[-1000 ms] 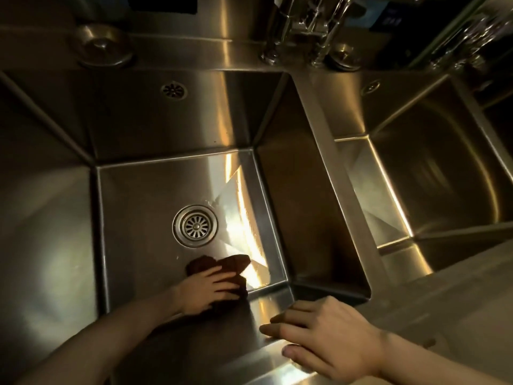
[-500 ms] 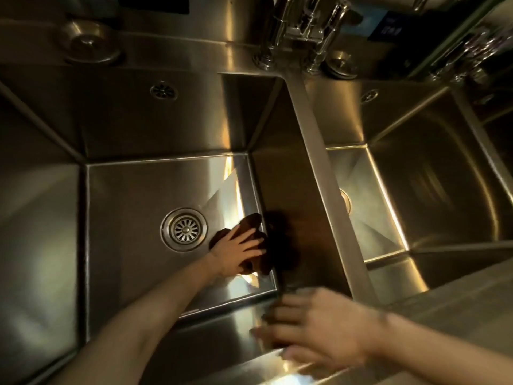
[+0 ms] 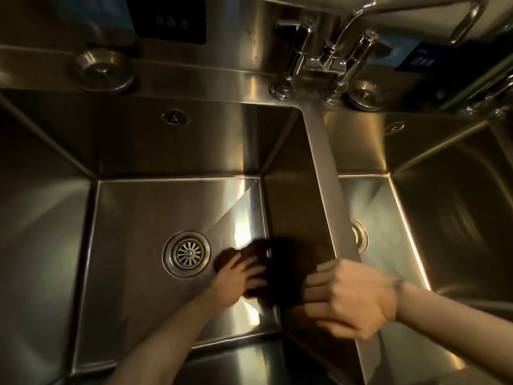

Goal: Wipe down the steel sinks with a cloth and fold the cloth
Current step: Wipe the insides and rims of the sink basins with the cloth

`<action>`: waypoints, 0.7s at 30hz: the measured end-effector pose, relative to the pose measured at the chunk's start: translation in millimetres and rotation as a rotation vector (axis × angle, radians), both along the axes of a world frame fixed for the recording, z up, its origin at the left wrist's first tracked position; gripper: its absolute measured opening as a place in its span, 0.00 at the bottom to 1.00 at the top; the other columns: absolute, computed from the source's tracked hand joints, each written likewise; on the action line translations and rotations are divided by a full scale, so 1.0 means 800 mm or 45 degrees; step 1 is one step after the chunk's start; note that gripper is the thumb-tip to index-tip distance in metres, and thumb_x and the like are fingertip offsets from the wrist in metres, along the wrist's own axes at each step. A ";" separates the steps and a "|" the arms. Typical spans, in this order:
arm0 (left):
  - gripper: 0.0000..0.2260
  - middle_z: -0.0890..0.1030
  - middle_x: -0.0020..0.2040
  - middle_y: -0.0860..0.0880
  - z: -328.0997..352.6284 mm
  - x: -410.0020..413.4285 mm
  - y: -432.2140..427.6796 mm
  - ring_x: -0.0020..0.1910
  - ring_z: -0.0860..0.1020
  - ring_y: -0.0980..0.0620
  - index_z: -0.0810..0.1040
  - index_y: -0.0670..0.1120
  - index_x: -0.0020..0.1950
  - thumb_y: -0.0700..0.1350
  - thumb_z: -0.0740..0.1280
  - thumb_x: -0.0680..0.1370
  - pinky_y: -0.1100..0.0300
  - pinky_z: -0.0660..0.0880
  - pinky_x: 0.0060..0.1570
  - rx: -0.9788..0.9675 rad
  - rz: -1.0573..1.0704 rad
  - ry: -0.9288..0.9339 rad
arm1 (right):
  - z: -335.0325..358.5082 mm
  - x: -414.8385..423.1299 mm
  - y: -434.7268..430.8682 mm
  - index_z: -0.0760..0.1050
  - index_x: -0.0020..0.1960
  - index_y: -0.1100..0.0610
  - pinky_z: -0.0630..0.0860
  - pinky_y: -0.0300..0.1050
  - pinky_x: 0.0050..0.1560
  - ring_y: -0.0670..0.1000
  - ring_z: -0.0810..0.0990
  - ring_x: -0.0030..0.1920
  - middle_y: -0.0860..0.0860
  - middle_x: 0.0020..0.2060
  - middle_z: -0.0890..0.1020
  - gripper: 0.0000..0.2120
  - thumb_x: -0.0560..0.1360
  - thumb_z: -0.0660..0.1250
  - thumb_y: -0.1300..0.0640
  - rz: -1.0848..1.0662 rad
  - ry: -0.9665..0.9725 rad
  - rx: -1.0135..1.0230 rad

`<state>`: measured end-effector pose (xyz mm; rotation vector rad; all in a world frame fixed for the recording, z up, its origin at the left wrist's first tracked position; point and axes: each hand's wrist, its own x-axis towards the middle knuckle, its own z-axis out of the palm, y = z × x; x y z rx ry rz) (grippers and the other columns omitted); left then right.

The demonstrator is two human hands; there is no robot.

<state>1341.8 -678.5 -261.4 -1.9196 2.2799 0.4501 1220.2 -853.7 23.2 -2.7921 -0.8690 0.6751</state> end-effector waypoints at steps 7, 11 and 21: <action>0.30 0.70 0.70 0.55 0.037 0.049 -0.052 0.71 0.64 0.47 0.73 0.63 0.64 0.48 0.76 0.64 0.45 0.58 0.69 0.089 0.851 0.206 | 0.010 0.055 -0.022 0.77 0.45 0.51 0.70 0.52 0.56 0.52 0.74 0.49 0.48 0.40 0.79 0.16 0.79 0.53 0.46 0.029 -0.135 0.016; 0.28 0.77 0.62 0.57 0.018 -0.002 0.017 0.64 0.73 0.48 0.78 0.65 0.54 0.54 0.78 0.56 0.43 0.68 0.65 0.207 0.337 0.153 | 0.005 0.087 -0.033 0.75 0.42 0.50 0.69 0.46 0.45 0.52 0.74 0.43 0.48 0.36 0.79 0.14 0.77 0.55 0.45 0.091 -0.082 -0.037; 0.24 0.57 0.76 0.55 0.038 0.148 -0.151 0.76 0.50 0.48 0.62 0.59 0.73 0.48 0.61 0.77 0.45 0.48 0.72 0.009 0.746 0.154 | 0.002 0.087 -0.040 0.74 0.42 0.48 0.64 0.42 0.40 0.48 0.71 0.41 0.45 0.33 0.75 0.11 0.74 0.58 0.44 0.045 0.033 0.026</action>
